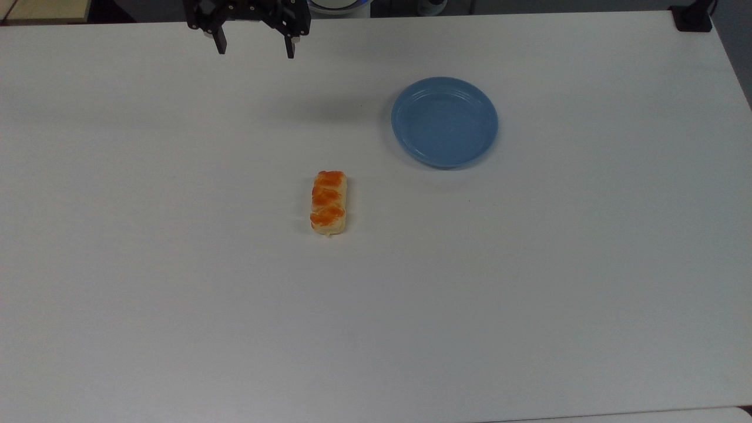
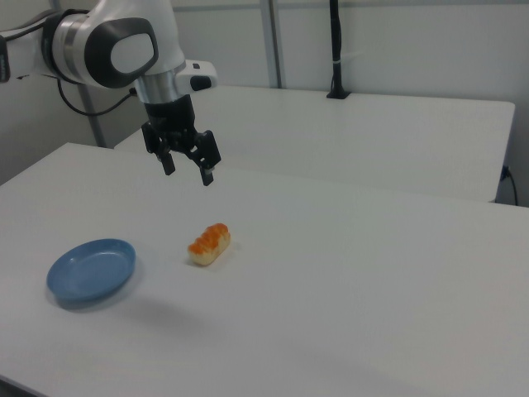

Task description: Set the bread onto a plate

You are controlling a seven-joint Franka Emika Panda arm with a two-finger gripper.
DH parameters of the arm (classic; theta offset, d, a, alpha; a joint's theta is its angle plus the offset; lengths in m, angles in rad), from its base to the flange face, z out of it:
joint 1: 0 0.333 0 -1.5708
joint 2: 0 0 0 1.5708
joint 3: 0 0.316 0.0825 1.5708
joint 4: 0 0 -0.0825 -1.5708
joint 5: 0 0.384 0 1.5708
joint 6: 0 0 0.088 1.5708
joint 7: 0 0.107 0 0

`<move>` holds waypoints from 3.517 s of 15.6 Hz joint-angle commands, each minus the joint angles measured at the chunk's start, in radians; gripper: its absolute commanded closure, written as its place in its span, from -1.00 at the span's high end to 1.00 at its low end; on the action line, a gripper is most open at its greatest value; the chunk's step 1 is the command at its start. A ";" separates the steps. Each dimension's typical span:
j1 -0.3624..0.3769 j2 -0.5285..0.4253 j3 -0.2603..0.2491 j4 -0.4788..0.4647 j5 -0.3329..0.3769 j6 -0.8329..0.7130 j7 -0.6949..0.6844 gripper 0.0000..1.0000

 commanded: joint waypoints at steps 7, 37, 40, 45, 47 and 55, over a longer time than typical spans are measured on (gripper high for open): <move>0.001 -0.010 -0.008 0.015 0.020 -0.059 -0.019 1.00; 0.153 0.456 0.003 0.016 -0.009 0.463 0.240 1.00; 0.161 0.481 0.009 0.016 -0.033 0.464 0.254 1.00; 0.161 0.481 0.010 0.016 -0.093 0.461 0.233 0.00; 0.161 0.466 0.009 0.019 -0.093 0.451 0.220 -0.08; 0.211 0.355 0.010 0.049 -0.076 0.202 0.219 -0.08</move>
